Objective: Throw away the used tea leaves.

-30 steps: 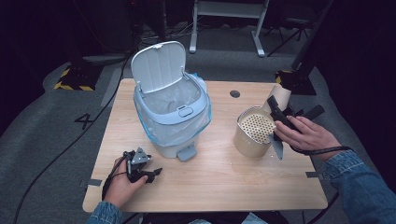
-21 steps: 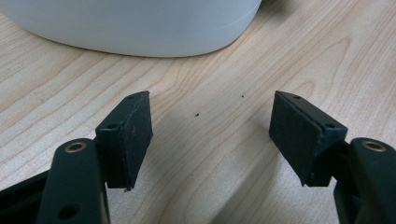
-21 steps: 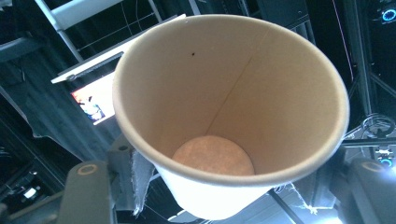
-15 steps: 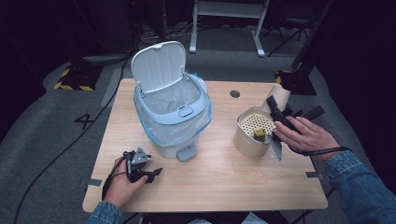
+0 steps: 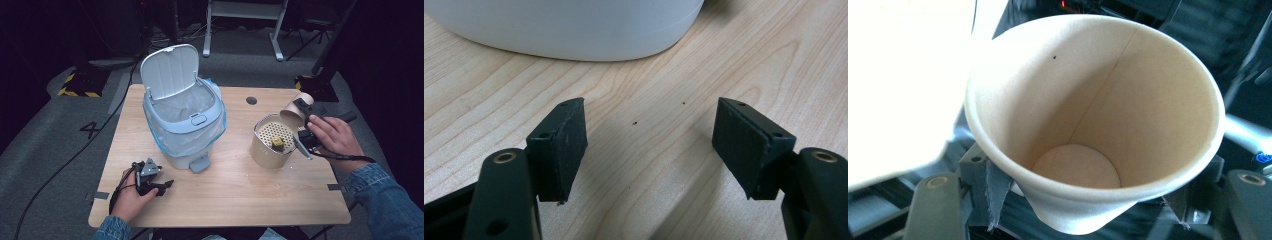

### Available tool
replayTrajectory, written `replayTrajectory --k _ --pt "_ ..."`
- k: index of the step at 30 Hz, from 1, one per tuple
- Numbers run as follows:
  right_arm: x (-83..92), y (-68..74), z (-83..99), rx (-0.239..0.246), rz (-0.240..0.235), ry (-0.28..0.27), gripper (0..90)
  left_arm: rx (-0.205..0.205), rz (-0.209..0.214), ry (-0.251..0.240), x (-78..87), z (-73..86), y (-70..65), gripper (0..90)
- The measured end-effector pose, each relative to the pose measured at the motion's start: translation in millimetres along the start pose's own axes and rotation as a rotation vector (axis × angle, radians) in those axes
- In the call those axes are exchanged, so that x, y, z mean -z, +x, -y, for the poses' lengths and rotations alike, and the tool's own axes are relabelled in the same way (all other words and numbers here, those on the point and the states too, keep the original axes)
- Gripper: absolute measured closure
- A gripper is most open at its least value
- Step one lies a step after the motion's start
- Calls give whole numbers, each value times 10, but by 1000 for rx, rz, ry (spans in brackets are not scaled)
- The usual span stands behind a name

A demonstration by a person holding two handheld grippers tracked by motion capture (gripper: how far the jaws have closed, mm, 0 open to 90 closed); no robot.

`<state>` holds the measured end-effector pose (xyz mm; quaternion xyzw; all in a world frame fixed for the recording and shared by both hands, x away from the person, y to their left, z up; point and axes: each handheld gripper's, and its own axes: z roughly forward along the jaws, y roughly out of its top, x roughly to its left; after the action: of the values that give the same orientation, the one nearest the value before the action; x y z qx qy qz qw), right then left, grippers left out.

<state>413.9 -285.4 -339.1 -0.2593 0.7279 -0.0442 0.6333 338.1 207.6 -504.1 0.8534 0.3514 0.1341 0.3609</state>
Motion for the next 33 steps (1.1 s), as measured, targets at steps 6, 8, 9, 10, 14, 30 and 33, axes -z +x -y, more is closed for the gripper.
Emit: replayTrajectory --k 6,8,9,10,14,30,33 --pt "21 -56 197 -371 -71 -127 304 0 0 0 0 0 0 304" --pt "18 -78 293 -538 -96 -190 305 0 0 0 0 0 1 304" --pt "18 -84 316 -573 -104 -200 306 0 0 0 0 0 1 304" --pt "17 -84 356 -652 -117 -223 307 0 1 0 0 0 1 304" --pt "12 -76 485 -914 -176 -305 311 0 0 0 0 0 1 304" --pt "-98 117 720 -1658 -679 -586 311 0 1 0 0 0 1 304" --pt "-57 144 723 -1655 -727 -604 311 1 1 0 0 0 1 304"
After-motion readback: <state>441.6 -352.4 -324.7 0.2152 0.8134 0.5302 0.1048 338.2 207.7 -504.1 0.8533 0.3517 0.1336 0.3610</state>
